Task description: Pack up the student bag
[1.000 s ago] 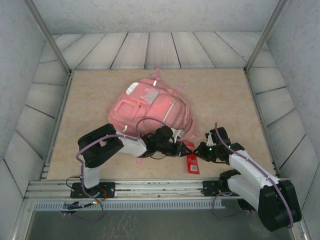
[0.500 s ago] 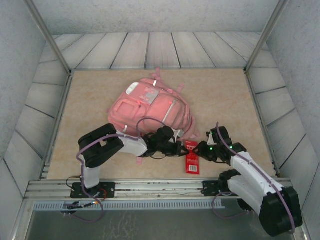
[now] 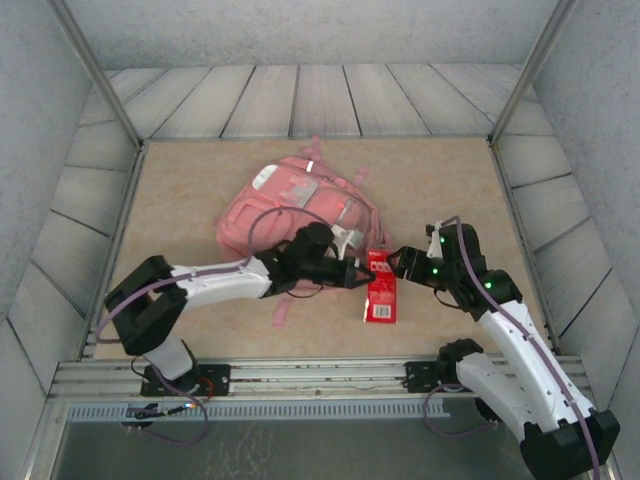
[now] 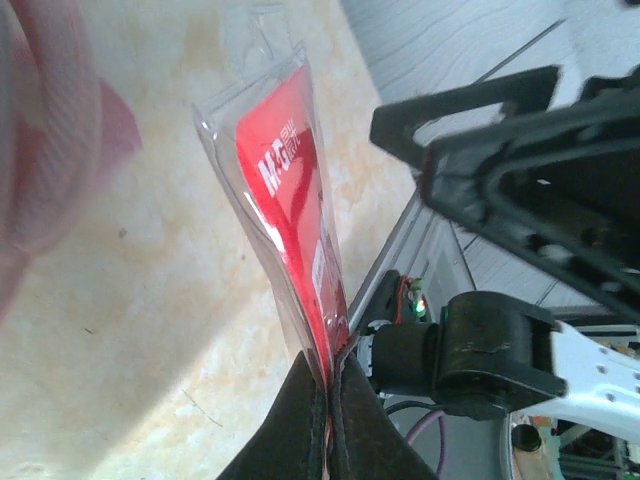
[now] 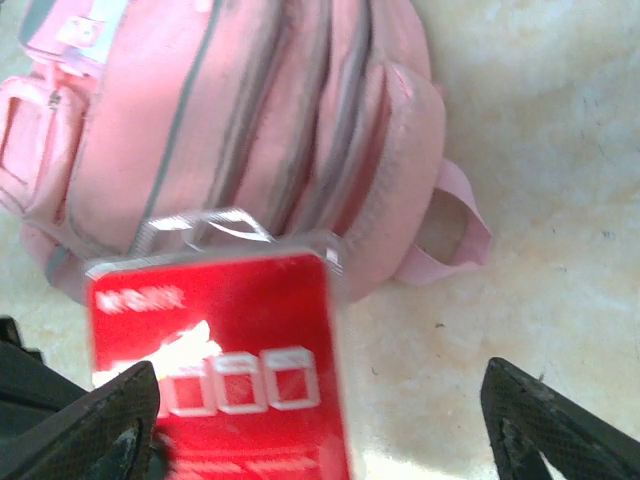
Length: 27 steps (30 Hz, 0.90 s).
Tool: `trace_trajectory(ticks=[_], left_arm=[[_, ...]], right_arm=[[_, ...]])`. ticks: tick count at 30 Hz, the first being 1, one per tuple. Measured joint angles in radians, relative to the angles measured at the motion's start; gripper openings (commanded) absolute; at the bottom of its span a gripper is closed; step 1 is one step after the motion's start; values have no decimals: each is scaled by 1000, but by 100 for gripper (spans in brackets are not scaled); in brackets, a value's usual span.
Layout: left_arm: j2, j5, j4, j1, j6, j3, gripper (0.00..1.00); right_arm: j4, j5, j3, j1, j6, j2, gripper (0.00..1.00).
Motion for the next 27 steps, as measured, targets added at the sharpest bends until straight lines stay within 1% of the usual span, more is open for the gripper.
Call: trace_trajectory(ticks=[2, 4, 6, 8, 11, 15, 17, 20, 23, 27], left_arm=[[-56, 35, -30, 45, 37, -1, 2], [-104, 71, -50, 89, 64, -9, 2], [-156, 117, -71, 139, 92, -24, 2], [-201, 164, -91, 185, 115, -35, 1], [-256, 225, -122, 246, 148, -43, 2], [-312, 293, -133, 301, 163, -54, 2], [-328, 329, -122, 322, 161, -61, 2], [-335, 375, -96, 344, 150, -63, 2], [-335, 407, -77, 357, 139, -63, 2], [-335, 440, -28, 363, 108, -63, 2]], right_arm=[[1, -21, 27, 0, -33, 18, 73], [15, -59, 38, 0, -59, 36, 72], [40, -129, 40, 0, -87, 45, 71], [80, -221, 42, 0, -103, 48, 71], [190, -380, 43, 0, -98, 52, 68], [356, -560, 43, 0, -49, 81, 56], [451, -642, 42, 0, -13, 118, 54], [544, -711, 41, 0, 27, 154, 53], [595, -746, 42, 0, 43, 163, 52], [649, -792, 42, 0, 65, 186, 47]])
